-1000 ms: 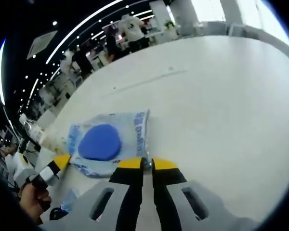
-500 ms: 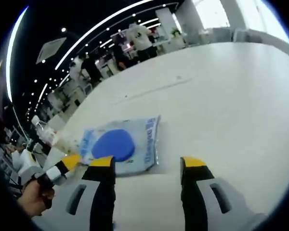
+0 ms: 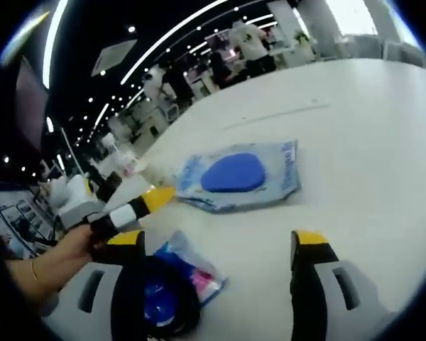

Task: Arrange the tabletop items into an orderly group along one side of the table until the central work area is clear of visible clutter.

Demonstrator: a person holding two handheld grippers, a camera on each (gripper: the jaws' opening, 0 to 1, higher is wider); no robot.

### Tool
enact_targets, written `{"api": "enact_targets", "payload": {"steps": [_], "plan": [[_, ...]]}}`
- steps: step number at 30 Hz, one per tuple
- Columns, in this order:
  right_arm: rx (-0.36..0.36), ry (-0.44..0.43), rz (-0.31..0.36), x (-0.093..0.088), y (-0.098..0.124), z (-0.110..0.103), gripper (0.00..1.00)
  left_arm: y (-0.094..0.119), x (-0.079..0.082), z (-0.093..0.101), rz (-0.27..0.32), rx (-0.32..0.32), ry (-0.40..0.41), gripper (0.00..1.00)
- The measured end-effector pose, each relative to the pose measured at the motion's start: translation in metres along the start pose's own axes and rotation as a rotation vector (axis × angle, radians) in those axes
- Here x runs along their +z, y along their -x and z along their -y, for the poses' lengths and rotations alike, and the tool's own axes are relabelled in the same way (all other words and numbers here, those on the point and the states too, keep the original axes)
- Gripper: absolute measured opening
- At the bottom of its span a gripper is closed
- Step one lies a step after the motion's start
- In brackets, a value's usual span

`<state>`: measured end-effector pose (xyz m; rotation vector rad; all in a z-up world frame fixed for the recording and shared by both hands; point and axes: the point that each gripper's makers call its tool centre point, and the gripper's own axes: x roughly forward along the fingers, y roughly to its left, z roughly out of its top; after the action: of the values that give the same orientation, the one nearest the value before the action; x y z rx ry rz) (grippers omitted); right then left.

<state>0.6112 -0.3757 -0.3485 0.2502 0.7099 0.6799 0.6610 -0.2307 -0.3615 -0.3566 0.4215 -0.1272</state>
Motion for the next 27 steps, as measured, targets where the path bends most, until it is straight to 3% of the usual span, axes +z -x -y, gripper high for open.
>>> {"api": "enact_targets", "payload": {"steps": [4, 12, 16, 23, 27], "plan": [[0.04, 0.009, -0.029, -0.011, 0.004, -0.017, 0.92, 0.007, 0.004, -0.001, -0.006, 0.006, -0.018, 0.61], [0.073, 0.073, -0.085, -0.037, 0.009, -0.037, 0.95, 0.023, 0.005, 0.0, -0.038, -0.017, -0.056, 0.75], [0.075, 0.124, -0.119, -0.049, 0.012, -0.042, 0.93, 0.031, 0.007, 0.004, -0.046, -0.044, -0.109, 0.82], [0.077, 0.132, -0.151, -0.062, 0.016, -0.046, 0.89, 0.048, 0.01, 0.01, -0.053, -0.081, -0.172, 0.99], [0.074, 0.128, -0.156, -0.065, 0.018, -0.048, 0.87, 0.056, 0.011, 0.014, -0.058, -0.099, -0.208, 0.99]]}}
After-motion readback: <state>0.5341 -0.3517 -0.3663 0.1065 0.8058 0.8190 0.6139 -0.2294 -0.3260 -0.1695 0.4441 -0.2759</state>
